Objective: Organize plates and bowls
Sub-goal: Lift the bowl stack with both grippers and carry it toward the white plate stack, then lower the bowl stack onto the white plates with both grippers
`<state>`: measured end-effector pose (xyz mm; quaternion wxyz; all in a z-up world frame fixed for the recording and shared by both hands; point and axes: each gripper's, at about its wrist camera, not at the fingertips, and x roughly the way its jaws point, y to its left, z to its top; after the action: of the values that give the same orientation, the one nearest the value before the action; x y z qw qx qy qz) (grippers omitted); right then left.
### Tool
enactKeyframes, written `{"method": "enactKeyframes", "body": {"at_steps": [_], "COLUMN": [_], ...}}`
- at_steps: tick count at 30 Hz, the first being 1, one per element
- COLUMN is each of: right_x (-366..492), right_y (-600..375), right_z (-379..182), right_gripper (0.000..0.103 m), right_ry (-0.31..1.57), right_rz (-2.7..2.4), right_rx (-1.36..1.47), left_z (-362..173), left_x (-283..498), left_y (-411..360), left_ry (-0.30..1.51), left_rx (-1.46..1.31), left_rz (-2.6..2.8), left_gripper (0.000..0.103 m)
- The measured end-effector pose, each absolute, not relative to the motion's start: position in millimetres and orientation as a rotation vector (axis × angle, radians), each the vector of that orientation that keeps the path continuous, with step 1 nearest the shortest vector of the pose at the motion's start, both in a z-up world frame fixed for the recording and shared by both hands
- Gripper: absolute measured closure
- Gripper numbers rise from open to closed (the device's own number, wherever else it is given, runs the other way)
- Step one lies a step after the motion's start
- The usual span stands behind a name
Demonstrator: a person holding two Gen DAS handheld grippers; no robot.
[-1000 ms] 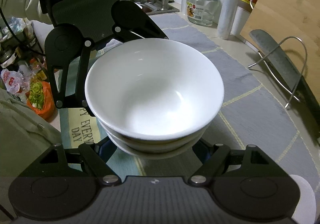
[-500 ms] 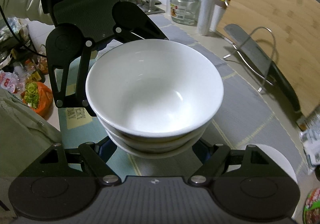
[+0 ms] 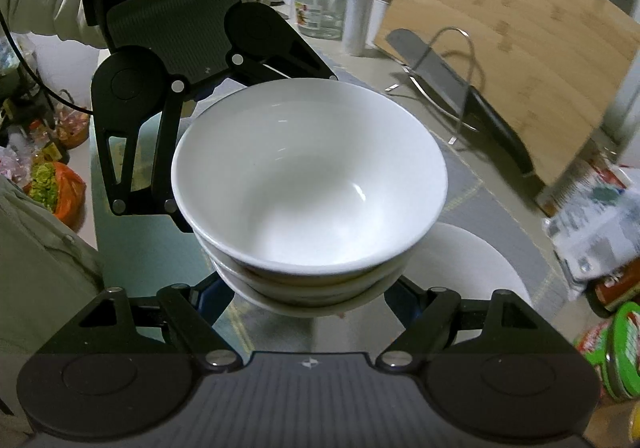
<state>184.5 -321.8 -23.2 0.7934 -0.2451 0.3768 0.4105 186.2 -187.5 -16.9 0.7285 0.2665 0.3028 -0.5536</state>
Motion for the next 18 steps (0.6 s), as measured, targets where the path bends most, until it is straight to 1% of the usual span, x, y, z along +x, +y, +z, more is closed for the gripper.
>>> {"method": "enactKeyframes", "body": {"at_steps": [10, 18], "right_x": [198, 213], "right_y": [-358, -378], "right_z": [-27, -34], "right_gripper": [0.018, 0.018], "right_ry": [0.825, 0.841], "right_rz": [0.828, 0.792], "right_rx": [-0.518, -0.526], "left_z": [-22, -31], "left_x": [201, 218], "left_y": [-229, -253], "left_ry": [0.626, 0.628], "left_rx": [0.636, 0.646], "left_rz": [-1.245, -1.261], "left_gripper": [0.021, 0.021]}}
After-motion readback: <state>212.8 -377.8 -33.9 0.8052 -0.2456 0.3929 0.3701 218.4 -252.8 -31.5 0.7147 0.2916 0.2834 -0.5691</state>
